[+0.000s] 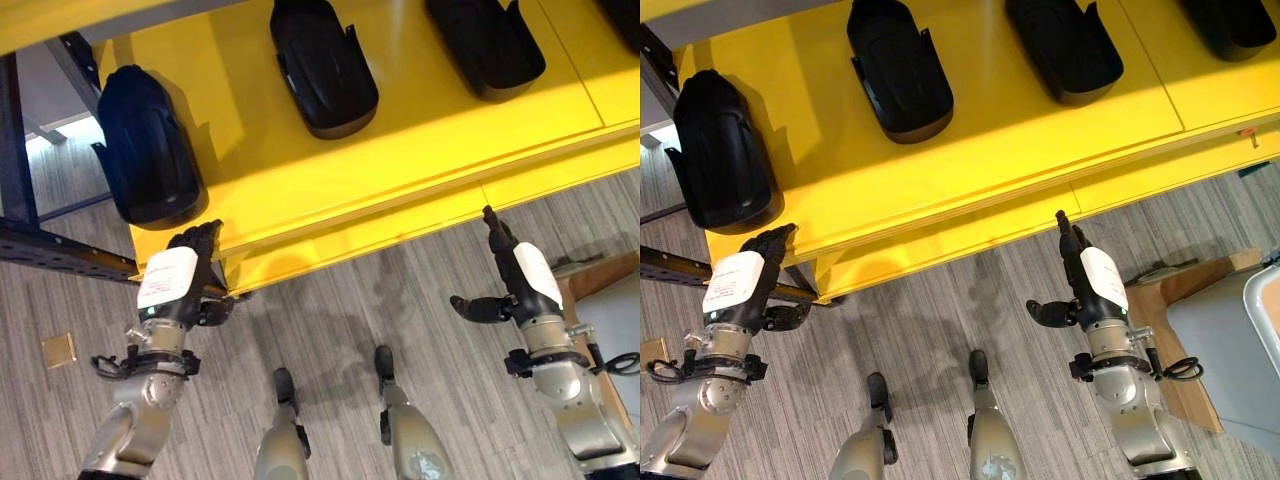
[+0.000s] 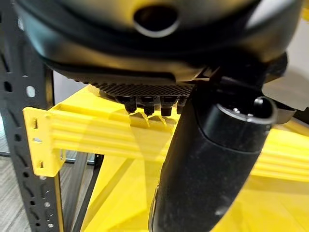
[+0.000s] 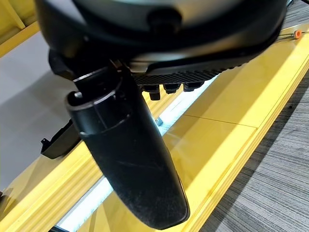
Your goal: Move parts from the plastic box to the shelf.
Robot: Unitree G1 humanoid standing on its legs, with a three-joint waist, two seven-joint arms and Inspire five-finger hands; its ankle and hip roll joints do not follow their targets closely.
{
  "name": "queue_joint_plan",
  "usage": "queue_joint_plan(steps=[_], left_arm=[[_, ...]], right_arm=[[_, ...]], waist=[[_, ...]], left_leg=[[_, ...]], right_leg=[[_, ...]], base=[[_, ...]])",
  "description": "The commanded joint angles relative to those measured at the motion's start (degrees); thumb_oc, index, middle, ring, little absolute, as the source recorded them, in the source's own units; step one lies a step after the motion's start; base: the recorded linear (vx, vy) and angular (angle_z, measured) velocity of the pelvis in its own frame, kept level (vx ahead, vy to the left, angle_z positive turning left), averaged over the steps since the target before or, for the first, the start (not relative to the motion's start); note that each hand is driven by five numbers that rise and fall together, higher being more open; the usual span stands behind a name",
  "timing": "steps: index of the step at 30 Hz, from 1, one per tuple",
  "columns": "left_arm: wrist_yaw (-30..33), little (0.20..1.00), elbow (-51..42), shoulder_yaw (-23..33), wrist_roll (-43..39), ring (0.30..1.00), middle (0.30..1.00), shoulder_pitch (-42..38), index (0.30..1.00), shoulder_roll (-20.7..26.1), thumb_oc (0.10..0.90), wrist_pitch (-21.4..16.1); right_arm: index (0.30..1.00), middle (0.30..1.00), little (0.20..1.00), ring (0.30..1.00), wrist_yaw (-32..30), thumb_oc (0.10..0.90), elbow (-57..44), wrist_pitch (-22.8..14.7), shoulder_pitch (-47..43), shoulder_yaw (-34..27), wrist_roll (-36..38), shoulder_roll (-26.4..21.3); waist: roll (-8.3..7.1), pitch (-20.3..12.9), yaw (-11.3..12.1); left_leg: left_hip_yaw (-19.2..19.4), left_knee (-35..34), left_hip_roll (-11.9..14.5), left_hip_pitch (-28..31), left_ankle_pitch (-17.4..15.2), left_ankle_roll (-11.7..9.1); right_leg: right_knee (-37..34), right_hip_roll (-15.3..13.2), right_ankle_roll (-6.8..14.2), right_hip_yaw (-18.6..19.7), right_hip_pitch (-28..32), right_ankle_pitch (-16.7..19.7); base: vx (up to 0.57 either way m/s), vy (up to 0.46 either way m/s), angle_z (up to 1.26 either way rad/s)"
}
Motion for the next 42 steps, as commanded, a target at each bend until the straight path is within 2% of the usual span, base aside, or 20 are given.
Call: queue_joint_plan(steps=[1, 24, 42], left_arm=[[1.87, 1.0, -1.28, 3.95, 2.8, 1.0, 1.0, -2.53, 1.0, 2.5, 0.9, 0.48], [0.61, 1.0, 1.12, 7.44, 0.02, 1.0, 1.0, -4.78, 1.0, 2.15, 0.9, 3.71], [0.02, 1.0, 4.99, 7.77, -0.89, 1.0, 1.0, -8.59, 1.0, 2.6, 0.9, 5.9]], right_arm=[[1.0, 1.0, 1.0, 1.0, -1.51, 0.9, -6.93, -2.26, -3.5, -2.65, -0.95, -1.64], [1.0, 1.0, 1.0, 1.0, -0.24, 0.9, -6.31, -0.92, -3.6, -2.86, -0.1, -0.68], [1.0, 1.0, 1.0, 1.0, 0.9, 0.9, -6.13, -0.49, -3.76, -2.79, 0.38, -0.4]], waist=[[-2.28, -1.85, -1.16], [-2.67, -1.26, -1.07], [-3.04, -1.45, -1.27]], left_leg=[[1.02, -0.36, 3.41, 4.01, 0.18, -1.26], [0.63, -0.36, 3.11, 3.46, -0.24, -1.19], [0.75, -0.36, 3.15, 3.32, -0.28, -1.39]], right_leg=[[4.77, -3.81, 2.82, -1.51, 1.33, -3.71], [4.64, -4.03, 2.84, -1.75, 0.94, -3.51], [4.42, -3.96, 2.88, -1.63, 0.57, -3.35]], base=[[0.0, 0.0, 0.0], [0.0, 0.0, 0.0], [0.0, 0.0, 0.0]])
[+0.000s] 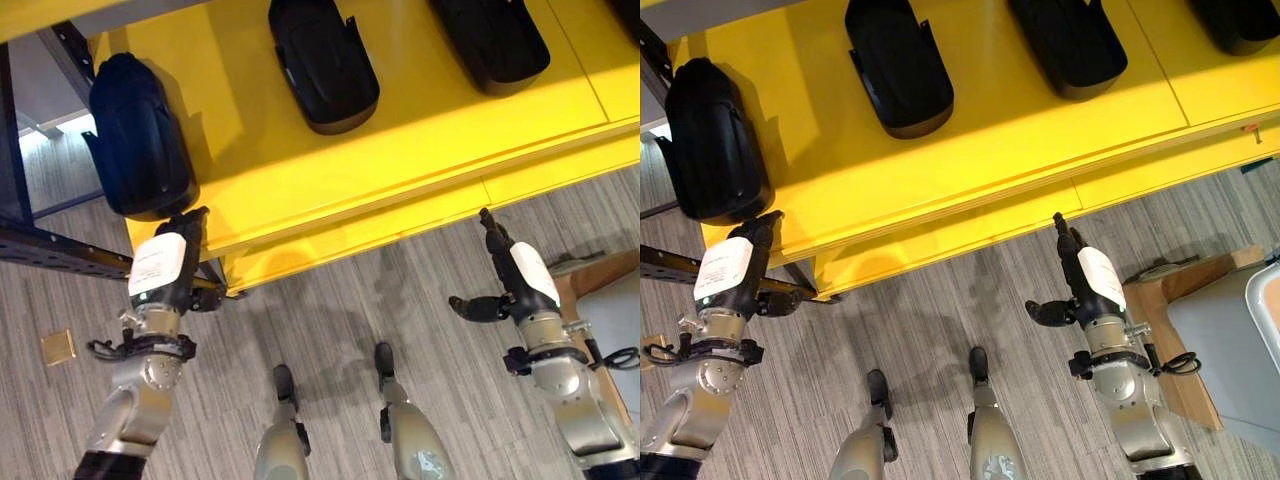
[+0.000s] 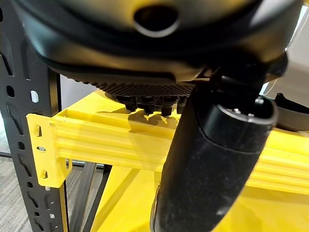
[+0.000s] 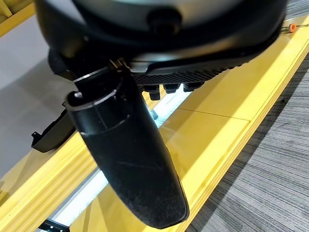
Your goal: Move parts from the plastic box to the shelf.
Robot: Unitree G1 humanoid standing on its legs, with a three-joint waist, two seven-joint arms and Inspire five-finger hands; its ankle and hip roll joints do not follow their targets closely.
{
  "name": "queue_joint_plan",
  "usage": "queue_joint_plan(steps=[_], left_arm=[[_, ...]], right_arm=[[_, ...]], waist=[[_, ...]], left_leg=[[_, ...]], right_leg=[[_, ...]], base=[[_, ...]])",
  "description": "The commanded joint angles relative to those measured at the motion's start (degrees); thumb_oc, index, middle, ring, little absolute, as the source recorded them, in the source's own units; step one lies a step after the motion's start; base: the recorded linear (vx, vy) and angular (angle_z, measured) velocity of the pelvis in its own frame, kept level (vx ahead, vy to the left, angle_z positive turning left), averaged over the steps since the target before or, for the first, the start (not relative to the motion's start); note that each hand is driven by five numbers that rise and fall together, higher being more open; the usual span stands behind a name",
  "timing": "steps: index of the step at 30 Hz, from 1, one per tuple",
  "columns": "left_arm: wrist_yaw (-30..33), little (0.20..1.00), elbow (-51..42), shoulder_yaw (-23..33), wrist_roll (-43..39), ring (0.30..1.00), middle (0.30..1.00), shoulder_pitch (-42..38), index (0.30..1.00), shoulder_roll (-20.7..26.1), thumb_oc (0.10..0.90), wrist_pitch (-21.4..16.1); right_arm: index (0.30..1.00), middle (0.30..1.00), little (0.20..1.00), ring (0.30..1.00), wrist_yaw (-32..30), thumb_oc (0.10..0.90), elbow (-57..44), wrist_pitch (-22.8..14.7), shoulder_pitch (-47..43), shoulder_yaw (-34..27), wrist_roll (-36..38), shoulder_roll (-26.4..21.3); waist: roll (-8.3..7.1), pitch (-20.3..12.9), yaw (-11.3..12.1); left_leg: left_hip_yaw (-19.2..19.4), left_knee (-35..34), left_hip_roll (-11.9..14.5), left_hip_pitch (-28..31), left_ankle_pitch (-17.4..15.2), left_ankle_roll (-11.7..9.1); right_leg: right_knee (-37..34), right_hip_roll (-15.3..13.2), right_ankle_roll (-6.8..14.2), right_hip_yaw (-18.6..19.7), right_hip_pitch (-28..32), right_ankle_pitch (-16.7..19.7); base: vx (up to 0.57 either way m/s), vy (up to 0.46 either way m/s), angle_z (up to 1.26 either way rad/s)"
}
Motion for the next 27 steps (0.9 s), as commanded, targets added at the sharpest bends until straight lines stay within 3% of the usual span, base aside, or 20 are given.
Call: queue_joint_plan(steps=[1, 27], left_arm=[[1.43, 1.0, 2.45, 6.91, -0.18, 1.0, 1.0, -2.59, 1.0, 2.92, 0.9, 1.08], [1.98, 1.0, 6.24, 6.64, -0.01, 1.0, 1.0, -6.86, 1.0, 4.71, 0.9, 2.22]], right_arm=[[1.0, 1.0, 1.0, 1.0, -1.38, 0.9, -6.1, -2.7, -2.73, -2.95, 0.31, -0.48], [1.0, 1.0, 1.0, 1.0, -0.52, 0.9, -5.93, -3.22, -2.2, -3.25, 0.99, -0.86]], waist=[[-3.03, -1.54, -1.28], [-3.84, -1.83, -1.61]], left_leg=[[0.76, -0.36, 3.15, 4.3, -0.32, -1.39], [1.01, -0.36, 2.94, 3.91, -0.61, -1.28]], right_leg=[[4.42, -3.97, 2.96, -1.7, 1.59, -3.62], [3.89, -4.12, 3.21, -1.54, 1.12, -3.27]], base=[[0.0, 0.0, 0.0], [0.0, 0.0, 0.0]])
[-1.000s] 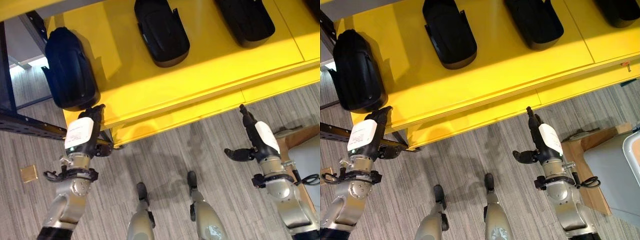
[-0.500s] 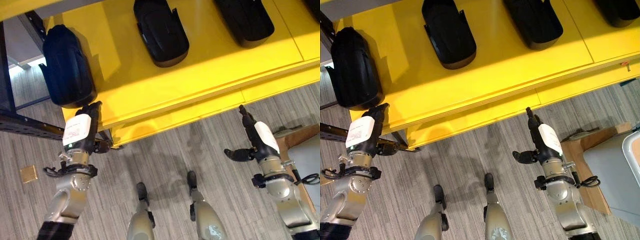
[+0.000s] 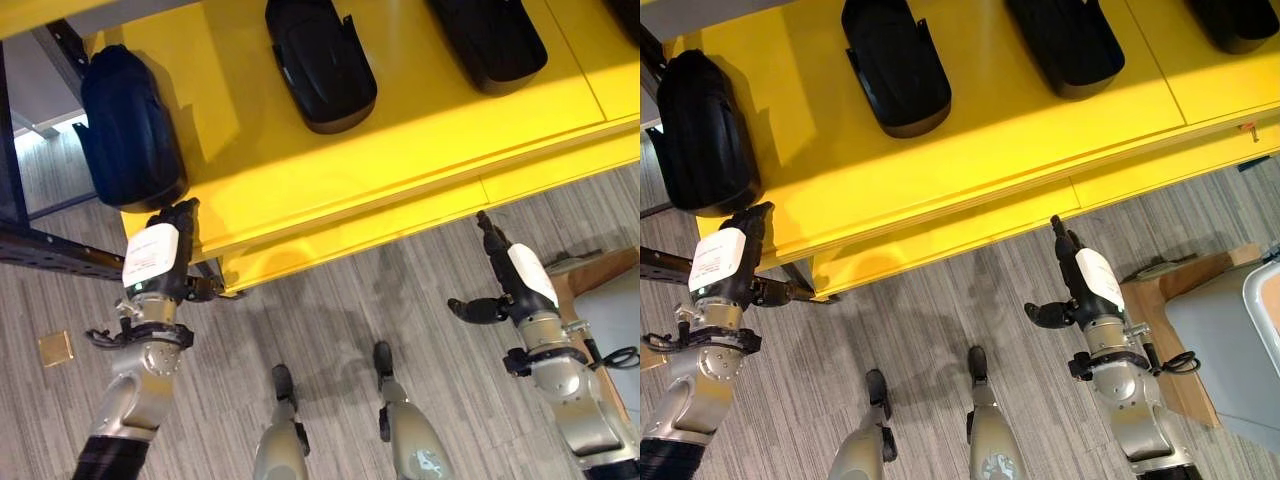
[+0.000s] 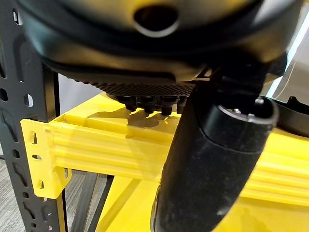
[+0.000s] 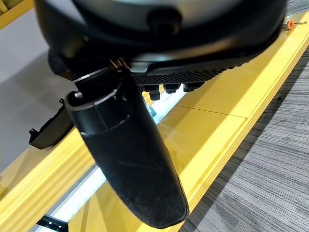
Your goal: Move parts from the plastic box to the shelf.
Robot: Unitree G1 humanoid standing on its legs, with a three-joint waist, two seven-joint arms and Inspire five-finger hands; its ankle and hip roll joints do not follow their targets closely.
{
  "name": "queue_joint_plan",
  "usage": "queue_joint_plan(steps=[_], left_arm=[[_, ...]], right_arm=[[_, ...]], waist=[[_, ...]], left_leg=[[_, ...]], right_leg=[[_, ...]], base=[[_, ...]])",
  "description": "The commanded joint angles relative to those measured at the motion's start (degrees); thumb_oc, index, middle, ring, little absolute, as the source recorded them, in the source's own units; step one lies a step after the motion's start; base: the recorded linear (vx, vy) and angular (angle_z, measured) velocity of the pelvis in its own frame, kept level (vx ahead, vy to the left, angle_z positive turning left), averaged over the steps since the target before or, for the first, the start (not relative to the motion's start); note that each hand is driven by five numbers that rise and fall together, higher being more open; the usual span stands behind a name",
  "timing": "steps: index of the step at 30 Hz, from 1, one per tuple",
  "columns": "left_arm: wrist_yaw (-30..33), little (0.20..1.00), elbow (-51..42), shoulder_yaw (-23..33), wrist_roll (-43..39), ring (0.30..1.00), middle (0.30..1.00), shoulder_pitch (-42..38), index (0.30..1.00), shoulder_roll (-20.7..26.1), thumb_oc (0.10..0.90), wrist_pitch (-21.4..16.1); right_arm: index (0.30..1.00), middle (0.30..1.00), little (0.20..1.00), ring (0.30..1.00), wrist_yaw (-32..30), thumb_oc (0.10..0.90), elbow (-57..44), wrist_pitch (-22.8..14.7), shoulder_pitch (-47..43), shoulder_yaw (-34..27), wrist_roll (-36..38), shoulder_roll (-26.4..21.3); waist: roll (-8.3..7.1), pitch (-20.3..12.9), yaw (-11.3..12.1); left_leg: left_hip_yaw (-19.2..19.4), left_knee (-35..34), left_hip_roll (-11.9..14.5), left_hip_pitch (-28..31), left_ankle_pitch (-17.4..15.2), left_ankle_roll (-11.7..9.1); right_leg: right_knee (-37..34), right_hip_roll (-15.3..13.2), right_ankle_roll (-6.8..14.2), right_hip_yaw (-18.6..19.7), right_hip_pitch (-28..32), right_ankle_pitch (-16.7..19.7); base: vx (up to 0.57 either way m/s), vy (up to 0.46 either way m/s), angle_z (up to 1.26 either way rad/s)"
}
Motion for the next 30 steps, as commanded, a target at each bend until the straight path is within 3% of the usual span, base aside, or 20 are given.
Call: queue_joint_plan(steps=[1, 30], left_arm=[[1.94, 1.0, 3.69, 6.06, -0.07, 1.0, 1.0, -3.43, 1.0, 4.73, 0.9, 1.02], [2.85, 1.0, 5.11, 4.65, -0.92, 1.0, 1.0, -6.37, 1.0, 5.32, 0.9, 0.59]], right_arm=[[1.0, 1.0, 1.0, 1.0, -1.62, 0.9, -5.99, -3.34, -2.32, -3.16, 0.99, -0.85], [1.0, 1.0, 1.0, 1.0, -1.27, 0.9, -5.74, -3.62, -2.87, -2.46, 0.81, -1.58]], waist=[[-3.35, -2.05, -1.23], [-4.13, -1.5, -1.09]], left_leg=[[1.05, -0.36, 2.89, 4.03, -0.63, -1.27], [1.63, -0.36, 1.94, 4.32, -1.32, -0.25]], right_leg=[[3.92, -4.15, 3.23, -1.51, 1.15, -3.26], [4.38, -4.77, 3.39, -0.35, 0.13, -3.14]], base=[[0.0, 0.0, 0.0], [0.0, 0.0, 0.0]])
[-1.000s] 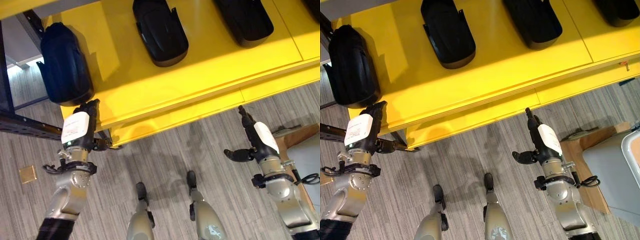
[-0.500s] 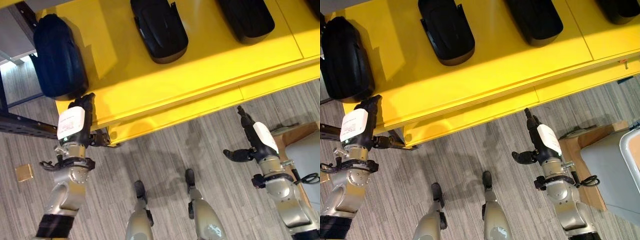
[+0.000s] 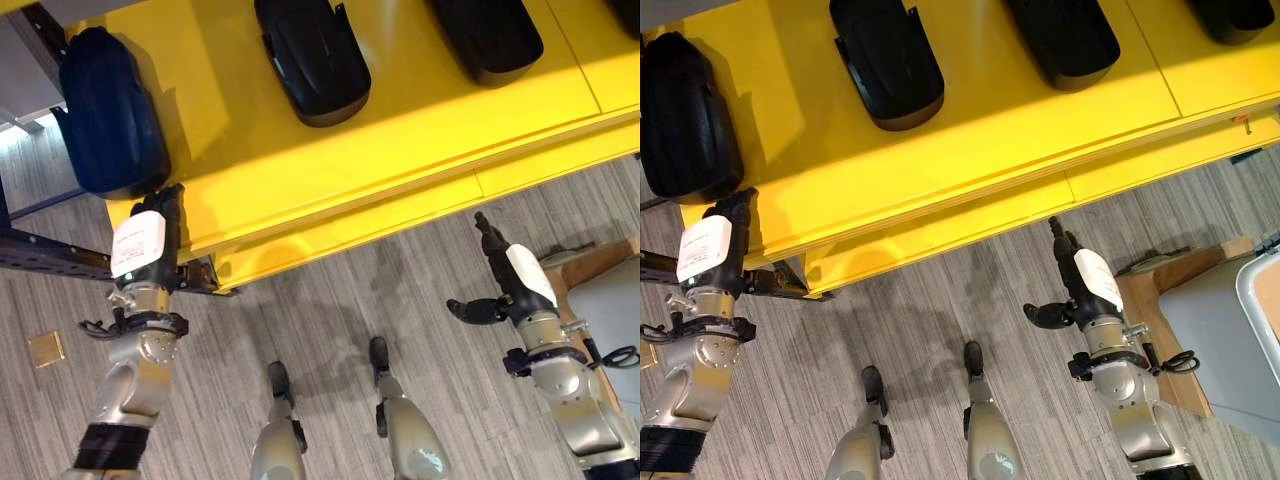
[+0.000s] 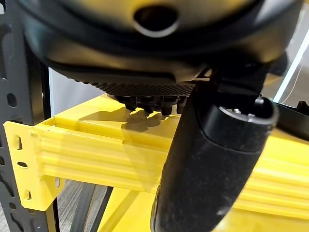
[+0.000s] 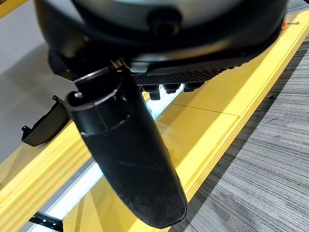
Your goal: Move parts from the plastic box to the shelf.
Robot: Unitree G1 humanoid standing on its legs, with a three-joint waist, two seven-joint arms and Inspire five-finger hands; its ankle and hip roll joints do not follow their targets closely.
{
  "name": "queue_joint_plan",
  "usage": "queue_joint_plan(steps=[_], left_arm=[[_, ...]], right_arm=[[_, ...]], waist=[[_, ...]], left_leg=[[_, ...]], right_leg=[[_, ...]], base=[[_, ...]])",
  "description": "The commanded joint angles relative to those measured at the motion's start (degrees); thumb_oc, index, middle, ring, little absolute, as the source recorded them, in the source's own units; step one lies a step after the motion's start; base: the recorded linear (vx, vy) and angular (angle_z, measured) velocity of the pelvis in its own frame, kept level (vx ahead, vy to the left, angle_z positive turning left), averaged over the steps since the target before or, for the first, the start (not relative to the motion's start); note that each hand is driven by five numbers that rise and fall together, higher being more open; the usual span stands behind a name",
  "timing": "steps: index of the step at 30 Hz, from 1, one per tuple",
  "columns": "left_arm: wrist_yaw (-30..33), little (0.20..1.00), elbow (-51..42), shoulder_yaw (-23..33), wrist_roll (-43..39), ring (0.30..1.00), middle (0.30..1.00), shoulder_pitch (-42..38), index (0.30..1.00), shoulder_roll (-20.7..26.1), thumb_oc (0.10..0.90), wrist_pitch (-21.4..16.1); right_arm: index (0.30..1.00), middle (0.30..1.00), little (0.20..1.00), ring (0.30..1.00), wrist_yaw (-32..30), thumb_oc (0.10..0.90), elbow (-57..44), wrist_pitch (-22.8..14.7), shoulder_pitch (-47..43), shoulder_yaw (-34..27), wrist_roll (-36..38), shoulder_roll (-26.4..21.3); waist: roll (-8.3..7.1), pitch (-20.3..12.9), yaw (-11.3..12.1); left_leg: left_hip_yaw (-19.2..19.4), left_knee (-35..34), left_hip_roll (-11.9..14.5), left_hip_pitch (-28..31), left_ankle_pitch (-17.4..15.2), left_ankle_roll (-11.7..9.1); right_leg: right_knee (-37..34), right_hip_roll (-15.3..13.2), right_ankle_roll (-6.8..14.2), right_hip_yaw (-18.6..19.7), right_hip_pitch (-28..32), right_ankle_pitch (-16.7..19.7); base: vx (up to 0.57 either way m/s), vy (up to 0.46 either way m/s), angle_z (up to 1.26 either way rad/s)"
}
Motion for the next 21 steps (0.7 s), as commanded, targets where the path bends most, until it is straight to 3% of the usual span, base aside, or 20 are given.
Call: queue_joint_plan(steps=[1, 13, 15, 21], left_arm=[[1.21, 1.0, 2.06, 3.74, -1.61, 1.0, 1.0, -2.9, 1.0, 4.85, 0.9, -1.09], [-3.68, 1.0, -13.33, 3.64, -11.52, 1.0, 1.0, 8.96, 1.0, 2.4, 0.9, -9.12], [-6.94, 1.0, -17.4, 2.51, -16.23, 1.0, 1.0, 13.61, 1.0, 2.37, 0.9, -12.02], [-9.07, 1.0, -19.23, 0.71, -21.68, 1.0, 1.0, 16.55, 1.0, 1.76, 0.9, -14.55]], right_arm=[[1.0, 1.0, 1.0, 1.0, -1.94, 0.9, -5.52, -3.46, -2.97, -2.44, 0.87, -1.61], [1.0, 1.0, 1.0, 1.0, -1.69, 0.9, -5.22, -3.59, -5.16, -1.08, 1.59, -1.53], [1.0, 1.0, 1.0, 1.0, -0.94, 0.9, -5.76, -4.33, -4.6, -1.48, 1.73, -2.53], [1.0, 1.0, 1.0, 1.0, -0.1, 0.9, -6.52, -5.44, -4.27, -1.52, 1.65, -3.96]], waist=[[-3.47, -1.88, -0.27], [-1.46, -4.67, 1.08], [-0.7, -6.26, 1.39], [-0.26, -8.06, 1.54]], left_leg=[[1.33, -0.36, 1.84, 5.13, -1.54, -0.15], [0.18, -0.36, 1.68, 7.26, -2.1, -0.1], [-0.51, -0.36, 1.68, 8.0, -2.14, -0.22], [-1.69, -0.36, 1.85, 8.58, -1.92, -0.48]], right_leg=[[4.43, -4.86, 3.53, -0.8, 1.2, -3.62], [4.06, -4.8, 3.22, -1.32, 4.22, -3.95], [3.56, -4.87, 3.13, -2.13, 6.04, -4.01], [2.72, -4.8, 3.0, -3.56, 8.14, -4.06]], base=[[0.0, 0.0, 0.0], [0.0, -0.009, -0.01], [-0.01, -0.047, 0.14], [-0.01, -0.025, 0.11]])
